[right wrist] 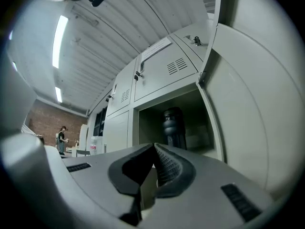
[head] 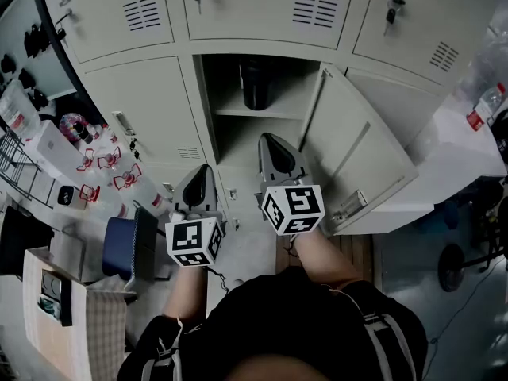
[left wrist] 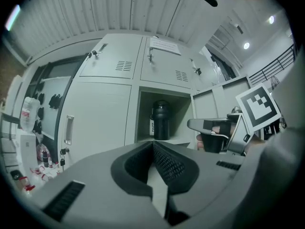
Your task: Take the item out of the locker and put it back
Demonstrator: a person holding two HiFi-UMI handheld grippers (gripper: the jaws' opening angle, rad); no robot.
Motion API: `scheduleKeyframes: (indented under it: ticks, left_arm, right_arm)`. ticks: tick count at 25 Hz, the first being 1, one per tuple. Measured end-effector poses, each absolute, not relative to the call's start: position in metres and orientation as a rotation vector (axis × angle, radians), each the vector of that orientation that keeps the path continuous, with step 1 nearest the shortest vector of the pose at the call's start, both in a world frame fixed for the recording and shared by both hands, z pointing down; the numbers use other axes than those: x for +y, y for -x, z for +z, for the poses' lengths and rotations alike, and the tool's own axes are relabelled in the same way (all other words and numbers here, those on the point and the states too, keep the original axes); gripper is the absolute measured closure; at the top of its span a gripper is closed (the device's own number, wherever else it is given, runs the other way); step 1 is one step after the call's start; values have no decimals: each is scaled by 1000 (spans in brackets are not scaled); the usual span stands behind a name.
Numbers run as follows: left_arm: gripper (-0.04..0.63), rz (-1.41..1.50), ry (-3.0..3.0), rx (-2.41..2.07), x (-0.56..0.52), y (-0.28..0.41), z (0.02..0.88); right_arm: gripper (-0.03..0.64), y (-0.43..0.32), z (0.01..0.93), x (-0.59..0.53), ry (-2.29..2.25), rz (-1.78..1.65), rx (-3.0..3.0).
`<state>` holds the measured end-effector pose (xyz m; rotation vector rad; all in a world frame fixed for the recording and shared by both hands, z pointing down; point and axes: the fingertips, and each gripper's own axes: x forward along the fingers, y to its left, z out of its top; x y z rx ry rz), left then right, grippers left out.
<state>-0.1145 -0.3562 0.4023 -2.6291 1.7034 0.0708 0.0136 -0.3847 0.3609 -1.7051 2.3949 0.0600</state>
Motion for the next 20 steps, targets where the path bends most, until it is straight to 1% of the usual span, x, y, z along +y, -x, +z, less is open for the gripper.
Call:
scheduleKeyframes:
  ticks: [20]
  left_arm:
    - [583, 80, 2672, 1635, -353, 121, 405]
  right_arm:
    - [604, -6, 371, -379, 1817, 74, 2397]
